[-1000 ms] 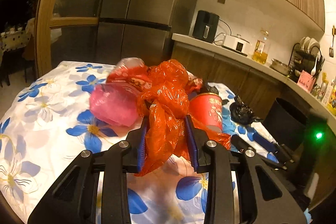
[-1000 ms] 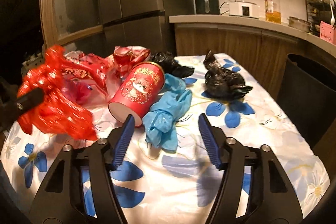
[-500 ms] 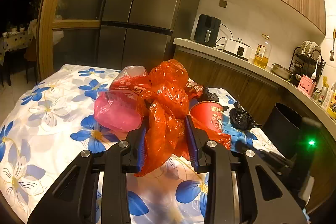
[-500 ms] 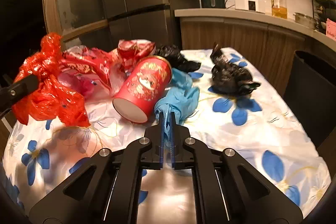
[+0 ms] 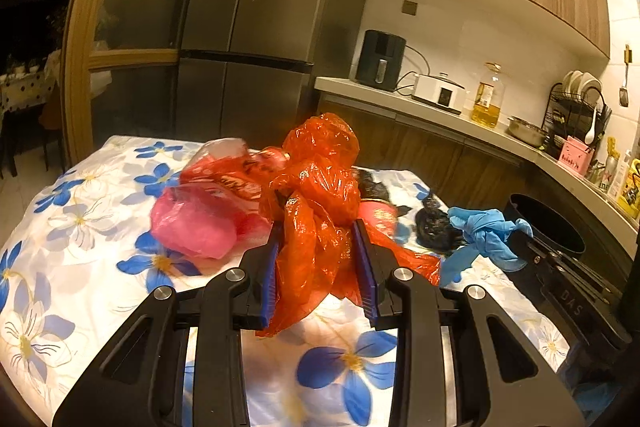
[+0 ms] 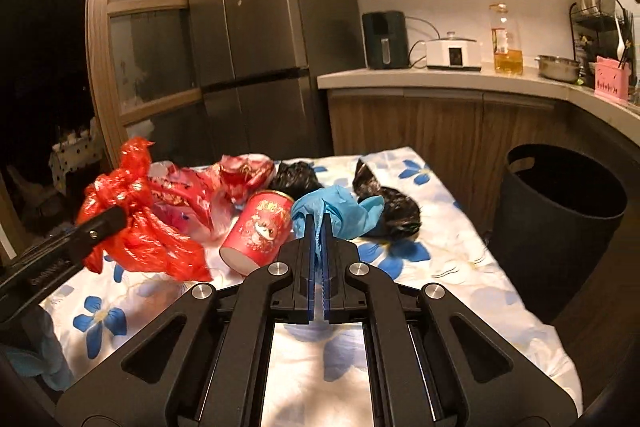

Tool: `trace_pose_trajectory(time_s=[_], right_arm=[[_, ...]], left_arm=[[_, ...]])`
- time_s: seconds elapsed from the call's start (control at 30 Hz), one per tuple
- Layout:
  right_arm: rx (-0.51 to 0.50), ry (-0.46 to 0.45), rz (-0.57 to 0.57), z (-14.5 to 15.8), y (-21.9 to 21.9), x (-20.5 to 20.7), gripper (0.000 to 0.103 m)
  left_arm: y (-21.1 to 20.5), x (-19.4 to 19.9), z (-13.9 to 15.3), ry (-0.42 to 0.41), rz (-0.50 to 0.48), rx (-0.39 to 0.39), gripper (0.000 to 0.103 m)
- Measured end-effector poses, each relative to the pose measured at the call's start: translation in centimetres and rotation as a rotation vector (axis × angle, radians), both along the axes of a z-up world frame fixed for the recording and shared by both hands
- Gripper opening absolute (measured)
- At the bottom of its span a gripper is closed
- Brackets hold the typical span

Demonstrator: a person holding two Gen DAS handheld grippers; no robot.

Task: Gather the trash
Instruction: 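Lift the red bag with the left tool while the right tool lifts the blue glove over the bin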

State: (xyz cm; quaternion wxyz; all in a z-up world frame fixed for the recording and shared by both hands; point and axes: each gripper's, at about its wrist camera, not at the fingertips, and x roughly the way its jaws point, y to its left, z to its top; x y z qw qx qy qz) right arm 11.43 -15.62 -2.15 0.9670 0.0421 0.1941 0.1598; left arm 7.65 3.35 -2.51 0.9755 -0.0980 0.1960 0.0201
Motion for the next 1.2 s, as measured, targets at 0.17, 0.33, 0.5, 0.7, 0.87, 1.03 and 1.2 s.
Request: trace_pose_trajectory(time_s=[0.17, 0.33, 0.5, 0.7, 0.87, 1.03, 1.2], right_arm=[[0.012, -0.029, -0.014, 1.1, -1.6, -1.1, 0.002], [0.029, -0.057, -0.039, 2.1, -3.6, -1.8, 0.002], [0.044, -0.087, -0.079, 3.1, -5.8, -2.3, 0.002], [0.053, -0.126, -0.139, 4.2, -8.8, -2.5, 0.002], [0.058, -0.150, -0.186, 4.8, -10.9, -2.5, 0.002], [0.057, -0.173, -0.236, 5.2, -13.1, -2.4, 0.002], [0.062, -0.192, -0.279, 5.7, -15.2, -2.2, 0.002]], left_arm=[[-1.9, 0.4, 0.7, -0.018, -0.032, 0.024, 0.033], [-4.2, 1.2, 1.4, -0.026, -0.071, 0.039, 0.033], [-6.7, 2.3, 2.3, -0.038, -0.110, 0.050, 0.033], [-10.2, 3.7, 3.3, -0.062, -0.167, 0.071, 0.033], [-13.0, 4.9, 3.9, -0.075, -0.218, 0.084, 0.033], [-15.5, 5.7, 4.2, -0.079, -0.262, 0.096, 0.033], [-17.9, 6.7, 4.5, -0.086, -0.304, 0.108, 0.033]])
